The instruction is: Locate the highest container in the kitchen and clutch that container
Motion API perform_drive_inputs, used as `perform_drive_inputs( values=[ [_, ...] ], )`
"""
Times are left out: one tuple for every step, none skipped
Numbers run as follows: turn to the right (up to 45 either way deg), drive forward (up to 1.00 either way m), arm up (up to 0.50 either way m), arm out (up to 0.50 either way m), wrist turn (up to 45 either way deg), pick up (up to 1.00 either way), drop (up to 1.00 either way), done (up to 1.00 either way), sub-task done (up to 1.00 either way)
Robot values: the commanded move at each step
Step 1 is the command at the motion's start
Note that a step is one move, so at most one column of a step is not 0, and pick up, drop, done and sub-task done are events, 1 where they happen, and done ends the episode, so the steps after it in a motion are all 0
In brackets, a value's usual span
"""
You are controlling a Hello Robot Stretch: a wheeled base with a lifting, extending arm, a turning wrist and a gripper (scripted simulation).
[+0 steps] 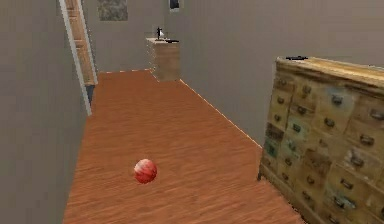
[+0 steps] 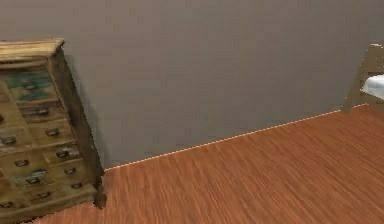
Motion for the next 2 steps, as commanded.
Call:
perform_drive_inputs(
  values=[
    [0.0,1.00,0.00,0.00,0.0,0.00,0.00,0.00,0.00],
    [0.0,0.25,0.00,0.00,0.0,0.00,0.00,0.00,0.00]
  ],
)
